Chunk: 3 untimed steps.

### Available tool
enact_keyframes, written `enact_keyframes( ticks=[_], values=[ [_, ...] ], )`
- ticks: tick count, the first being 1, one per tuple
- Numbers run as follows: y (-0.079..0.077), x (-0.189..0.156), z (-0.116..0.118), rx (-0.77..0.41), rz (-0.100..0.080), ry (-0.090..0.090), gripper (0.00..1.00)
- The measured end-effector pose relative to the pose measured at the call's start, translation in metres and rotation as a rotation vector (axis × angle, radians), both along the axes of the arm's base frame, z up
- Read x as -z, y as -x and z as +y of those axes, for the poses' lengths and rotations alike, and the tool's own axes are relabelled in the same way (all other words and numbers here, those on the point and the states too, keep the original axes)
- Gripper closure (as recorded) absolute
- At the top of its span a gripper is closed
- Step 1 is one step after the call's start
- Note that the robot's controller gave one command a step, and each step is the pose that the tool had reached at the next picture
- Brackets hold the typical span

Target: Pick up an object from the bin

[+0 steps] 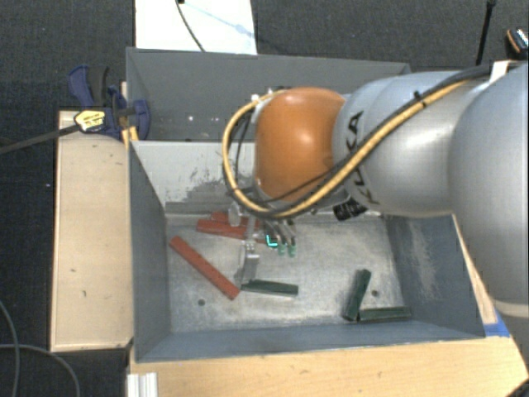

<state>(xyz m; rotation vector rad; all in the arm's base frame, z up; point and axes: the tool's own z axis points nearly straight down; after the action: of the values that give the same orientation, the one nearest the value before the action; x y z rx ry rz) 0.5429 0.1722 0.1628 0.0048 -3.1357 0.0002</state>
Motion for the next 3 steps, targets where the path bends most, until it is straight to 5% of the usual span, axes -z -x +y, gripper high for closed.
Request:
enact_keyframes(
  ticks=[1, 2, 3],
  values=[
    [-0.0379, 0.0951, -0.0307, -0.106, -0.004, 0.0, 0.0],
    [-0.0399, 0.0896, -0.0282, -0.105, -0.013, -0.004, 1.0],
    [-0.038, 0.0918, -0.0291, -0.101, -0.007, -0.002, 0.0]
  ],
)
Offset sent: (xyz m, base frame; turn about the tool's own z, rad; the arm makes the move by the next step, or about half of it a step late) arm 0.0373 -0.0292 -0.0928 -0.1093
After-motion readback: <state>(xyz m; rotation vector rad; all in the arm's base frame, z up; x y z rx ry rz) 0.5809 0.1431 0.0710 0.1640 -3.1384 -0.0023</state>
